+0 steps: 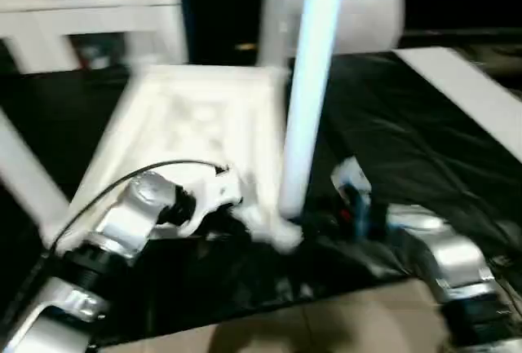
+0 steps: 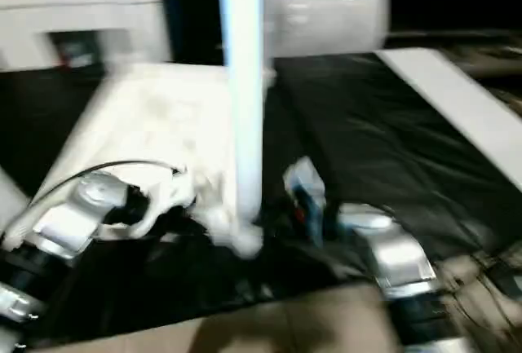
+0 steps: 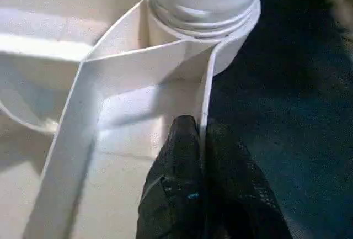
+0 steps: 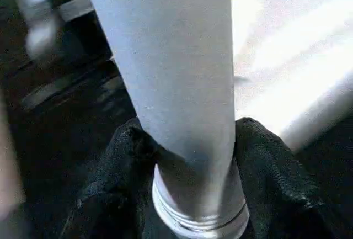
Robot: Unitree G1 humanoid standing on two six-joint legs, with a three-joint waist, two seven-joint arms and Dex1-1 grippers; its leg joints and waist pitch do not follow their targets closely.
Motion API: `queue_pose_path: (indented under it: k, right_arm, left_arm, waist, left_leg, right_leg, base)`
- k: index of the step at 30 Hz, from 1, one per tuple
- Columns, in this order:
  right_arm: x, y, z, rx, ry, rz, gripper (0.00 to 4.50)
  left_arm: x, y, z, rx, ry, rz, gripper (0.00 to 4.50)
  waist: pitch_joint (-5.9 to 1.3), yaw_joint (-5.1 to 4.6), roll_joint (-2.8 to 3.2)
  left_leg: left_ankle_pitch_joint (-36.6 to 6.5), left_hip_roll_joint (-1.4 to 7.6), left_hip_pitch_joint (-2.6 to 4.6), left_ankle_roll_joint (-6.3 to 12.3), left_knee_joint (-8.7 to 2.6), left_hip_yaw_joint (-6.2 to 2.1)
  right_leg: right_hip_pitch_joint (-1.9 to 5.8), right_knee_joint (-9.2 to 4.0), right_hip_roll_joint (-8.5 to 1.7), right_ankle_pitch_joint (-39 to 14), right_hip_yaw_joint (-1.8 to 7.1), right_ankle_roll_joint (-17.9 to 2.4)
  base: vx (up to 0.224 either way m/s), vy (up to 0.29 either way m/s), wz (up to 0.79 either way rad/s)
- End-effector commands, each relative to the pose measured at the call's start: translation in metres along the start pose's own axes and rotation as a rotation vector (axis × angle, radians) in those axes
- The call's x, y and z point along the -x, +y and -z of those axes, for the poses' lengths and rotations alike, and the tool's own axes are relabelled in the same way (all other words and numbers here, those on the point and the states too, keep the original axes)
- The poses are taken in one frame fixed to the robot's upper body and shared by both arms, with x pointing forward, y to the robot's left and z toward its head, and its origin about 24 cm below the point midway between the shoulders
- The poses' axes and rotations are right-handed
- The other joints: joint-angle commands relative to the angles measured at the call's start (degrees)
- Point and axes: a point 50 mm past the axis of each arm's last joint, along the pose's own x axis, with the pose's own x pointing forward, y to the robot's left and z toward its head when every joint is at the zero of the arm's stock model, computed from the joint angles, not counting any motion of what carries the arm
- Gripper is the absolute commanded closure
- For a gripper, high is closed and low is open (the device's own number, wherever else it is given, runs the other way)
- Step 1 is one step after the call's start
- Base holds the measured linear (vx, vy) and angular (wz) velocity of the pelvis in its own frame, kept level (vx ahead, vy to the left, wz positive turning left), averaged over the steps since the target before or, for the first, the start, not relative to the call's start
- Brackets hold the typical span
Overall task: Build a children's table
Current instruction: Rotate leg to tighten
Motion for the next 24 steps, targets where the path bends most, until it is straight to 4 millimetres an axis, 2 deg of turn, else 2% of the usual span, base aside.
queue_pose_path:
  k: [1, 2, 3, 5, 7, 8, 9, 11, 13, 16, 18, 21, 22, 24]
  right_arm:
    - [-0.028, 0.017, -0.006, -0.045, -0.029, -0.027, 2.55]
    - [-0.031, 0.017, -0.006, -0.054, -0.037, -0.007, 2.55]
    - [-0.036, 0.017, -0.007, -0.066, -0.047, 0.045, 2.55]
    - [-0.049, 0.014, -0.007, -0.092, -0.047, 0.199, 2.55]
    - [-0.057, 0.015, -0.009, -0.135, -0.076, 0.276, 2.55]
    - [-0.061, 0.018, -0.012, -0.162, -0.112, 0.284, 2.55]
    - [-0.062, 0.019, -0.013, -0.159, -0.124, 0.291, 2.21]
    - [-0.062, 0.018, -0.014, -0.147, -0.141, 0.312, 1.86]
    - [-0.061, 0.018, -0.014, -0.145, -0.142, 0.315, 1.76]
    - [-0.054, 0.013, -0.016, -0.104, -0.152, 0.313, 1.38]
    - [-0.048, 0.01, -0.016, -0.083, -0.16, 0.3, 1.33]
    - [-0.033, 0.003, -0.016, -0.045, -0.164, 0.264, 0.95]
    - [-0.031, 0.002, -0.016, -0.035, -0.161, 0.252, 0.95]
    - [-0.023, 0.0, -0.016, -0.007, -0.149, 0.202, 0.85]
  left_arm:
    - [-0.025, -0.015, -0.028, -0.012, -0.102, 0.048, 4.5]
    - [-0.027, -0.014, -0.03, 0.002, -0.108, 0.033, 4.5]
    - [-0.03, -0.014, -0.034, 0.028, -0.119, 0.0, 4.5]
    - [-0.039, -0.01, -0.046, 0.078, -0.155, -0.092, 4.5]
    - [-0.044, -0.007, -0.053, 0.101, -0.177, -0.161, 4.5]
    - [-0.047, -0.006, -0.056, 0.093, -0.177, -0.202, 4.5]
    - [-0.048, -0.007, -0.057, 0.092, -0.177, -0.208, 4.5]
    - [-0.05, -0.008, -0.06, 0.09, -0.182, -0.205, 4.5]
    - [-0.05, -0.008, -0.06, 0.085, -0.182, -0.207, 4.5]
    - [-0.046, -0.007, -0.058, 0.072, -0.189, -0.188, 4.5]
    - [-0.043, -0.006, -0.054, 0.059, -0.183, -0.183, 4.5]
    - [-0.036, -0.007, -0.047, 0.0, -0.193, -0.134, 4.5]
    - [-0.035, -0.007, -0.046, -0.013, -0.196, -0.124, 4.5]
    - [-0.03, -0.007, -0.039, -0.018, -0.177, -0.099, 4.5]
  waist:
    - [-2.63, 0.21, -0.35]
    - [-2.65, -0.06, -0.25]
    - [-2.71, -0.08, -0.34]
    - [-2.71, -0.27, 0.12]
    - [-2.75, -0.53, 0.02]
    - [-2.97, -0.5, 0.34]
    - [-3.02, -0.49, 0.42]
    - [-3.47, -0.32, 0.57]
    - [-3.57, -0.19, 0.48]
    - [-3.8, 0.26, 0.76]
    - [-3.7, 0.34, 0.58]
    - [-3.63, 0.54, 0.57]
    - [-3.67, 0.63, 0.38]
    - [-3.58, 0.87, 0.51]
  left_leg:
    - [-16.8, 1.59, -0.76, -0.26, -4.62, -1.49]
    - [-16.8, 1.56, -0.47, 0.12, -4.38, -1.39]
    - [-16.7, 1.47, -0.43, 0.39, -4.28, -1.34]
    - [-15.8, 1.45, -0.34, 0.7, -4.32, -1.21]
    - [-16.0, 1.47, -0.24, 0.4, -4.31, -1.11]
    - [-15.7, 1.59, -0.34, 0.39, -4.48, -1.3]
    - [-15.4, 1.71, -0.32, 0.48, -4.54, -1.26]
    - [-11.8, 2.01, -0.52, 1.43, -4.6, -1.08]
    - [-9.9, 1.93, -0.72, 2.5, -4.46, -0.89]
    - [-6.4, 1.93, -0.75, 3.69, -4.29, -0.74]
    - [-6.5, 1.98, -0.72, 4.1, -4.3, -0.65]
    - [-8.1, 2.08, -0.61, 4.13, -4.32, -0.64]
    - [-8.1, 2.13, -0.58, 4.18, -4.29, -0.61]
    - [-8.0, 2.24, -0.45, 4.2, -4.35, -0.55]
  right_leg:
    - [2.52, -6.5, -3.69, -34.1, 2.06, -4.8]
    - [2.11, -6.64, -3.62, -33.9, 2.07, -5.1]
    - [2.11, -6.76, -3.56, -33.8, 2.06, -5.0]
    - [1.89, -6.68, -3.36, -31.7, 2.14, -6.1]
    - [1.66, -6.68, -3.23, -30.8, 2.18, -6.5]
    - [1.98, -6.43, -3.25, -29.0, 2.24, -6.8]
    - [1.97, -6.37, -3.21, -27.2, 2.35, -7.2]
    - [2.53, -5.28, -3.02, -15.9, 2.62, -10.4]
    - [2.88, -5.03, -3.1, -11.9, 2.57, -11.8]
    - [3.32, -4.6, -3.25, -7.4, 2.66, -13.3]
    - [3.37, -4.62, -3.26, -7.1, 2.64, -13.8]
    - [3.43, -4.83, -3.35, -9.6, 2.66, -13.5]
    - [3.44, -4.83, -3.4, -9.7, 2.7, -13.5]
    - [3.25, -4.76, -3.36, -10.0, 2.73, -13.5]
  base:
    - [0.0, 0.0, 0.0]
    - [0.0, 0.0, 0.0]
    - [0.0, 0.0, 0.0]
    - [0.0, 0.0, 0.0]
    - [0.0, 0.0, 0.0]
    - [0.0, 0.0, 0.0]
    - [0.0, 0.0, 0.0]
    - [0.0, 0.0, 0.0]
    - [0.0, 0.0, 0.0]
    - [0.0, 0.0, 0.0]
    - [0.0, 0.0, 0.0]
    - [0.0, 0.0, 0.0]
    - [0.0, 0.0, 0.0]
    - [0.0, 0.0, 0.0]
